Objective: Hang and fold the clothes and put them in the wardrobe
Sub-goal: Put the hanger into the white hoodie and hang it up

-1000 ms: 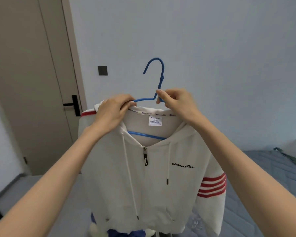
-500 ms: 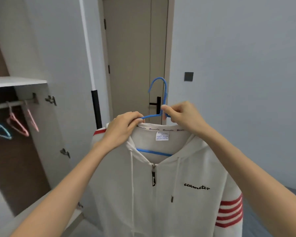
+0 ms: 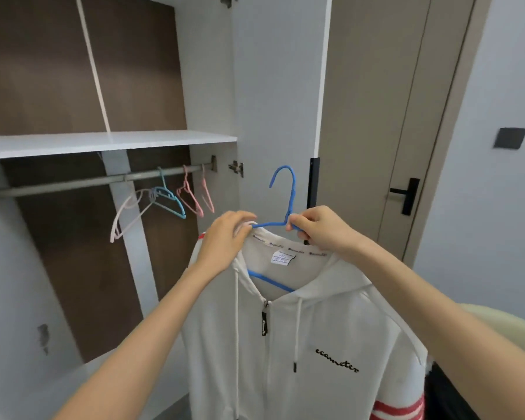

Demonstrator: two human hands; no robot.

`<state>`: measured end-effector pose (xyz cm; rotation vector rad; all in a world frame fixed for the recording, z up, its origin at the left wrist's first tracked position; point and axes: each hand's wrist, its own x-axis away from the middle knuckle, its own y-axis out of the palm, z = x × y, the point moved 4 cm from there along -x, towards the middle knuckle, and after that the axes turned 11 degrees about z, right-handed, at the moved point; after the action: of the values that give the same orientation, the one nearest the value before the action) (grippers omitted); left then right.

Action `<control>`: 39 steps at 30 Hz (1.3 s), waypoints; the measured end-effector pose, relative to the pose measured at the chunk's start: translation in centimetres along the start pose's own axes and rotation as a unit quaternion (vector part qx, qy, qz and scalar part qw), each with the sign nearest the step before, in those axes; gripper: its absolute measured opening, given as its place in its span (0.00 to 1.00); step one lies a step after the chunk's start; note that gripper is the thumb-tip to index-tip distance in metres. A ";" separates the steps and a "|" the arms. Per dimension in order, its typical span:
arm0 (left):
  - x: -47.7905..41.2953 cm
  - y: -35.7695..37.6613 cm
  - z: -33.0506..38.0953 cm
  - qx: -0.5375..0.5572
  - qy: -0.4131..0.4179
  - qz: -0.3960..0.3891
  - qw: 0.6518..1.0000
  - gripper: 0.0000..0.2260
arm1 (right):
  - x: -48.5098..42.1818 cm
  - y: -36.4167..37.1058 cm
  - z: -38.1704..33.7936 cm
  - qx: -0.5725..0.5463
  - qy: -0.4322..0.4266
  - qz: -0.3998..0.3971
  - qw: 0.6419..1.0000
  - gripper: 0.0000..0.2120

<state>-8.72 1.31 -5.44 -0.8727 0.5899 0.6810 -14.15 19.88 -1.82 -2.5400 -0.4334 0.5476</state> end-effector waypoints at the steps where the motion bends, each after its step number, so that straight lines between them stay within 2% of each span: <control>1: -0.1 -0.8 -1.6 0.000 -0.026 0.007 1.000 0.11 | -0.7 1.4 -0.3 -0.020 0.010 -0.017 1.000 0.13; 5: -0.2 -4.3 -7.0 -0.010 -0.112 0.022 0.993 0.15 | -3.9 7.0 -2.0 -0.073 0.020 -0.084 0.994 0.12; 10: -0.6 -8.2 -12.9 -0.041 -0.182 0.051 0.981 0.16 | -8.5 14.5 -4.5 -0.098 -0.027 -0.155 0.983 0.15; 15: -1.6 -11.5 -18.3 -0.085 -0.243 0.084 0.963 0.16 | -13.4 22.3 -7.9 -0.045 -0.113 -0.233 0.965 0.16; 21: -2.4 -15.6 -23.4 -0.169 -0.326 0.125 0.922 0.15 | -17.4 31.4 -12.7 -0.027 -0.164 -0.337 0.927 0.15; 29: -1.8 -20.7 -27.6 -0.202 -0.399 0.171 0.878 0.12 | -20.8 43.7 -17.5 -0.116 -0.094 -0.459 0.876 0.12; 32: -2.3 -21.7 -28.8 -0.194 -0.425 0.144 0.872 0.12 | -21.6 47.8 -18.4 -0.142 -0.054 -0.474 0.867 0.10; 36: -2.7 -22.2 -32.5 -0.196 -0.458 0.053 0.866 0.21 | -23.0 53.6 -19.5 -0.162 -0.025 -0.473 0.866 0.10; 39: -3.4 -22.5 -35.5 -0.256 -0.463 0.008 0.848 0.16 | -24.3 57.0 -20.6 -0.172 -0.002 -0.468 0.867 0.10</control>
<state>-0.87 -39.81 -10.43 -0.8980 -0.4869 1.1921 -14.64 -45.01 -8.66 -2.2333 -1.7517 0.0912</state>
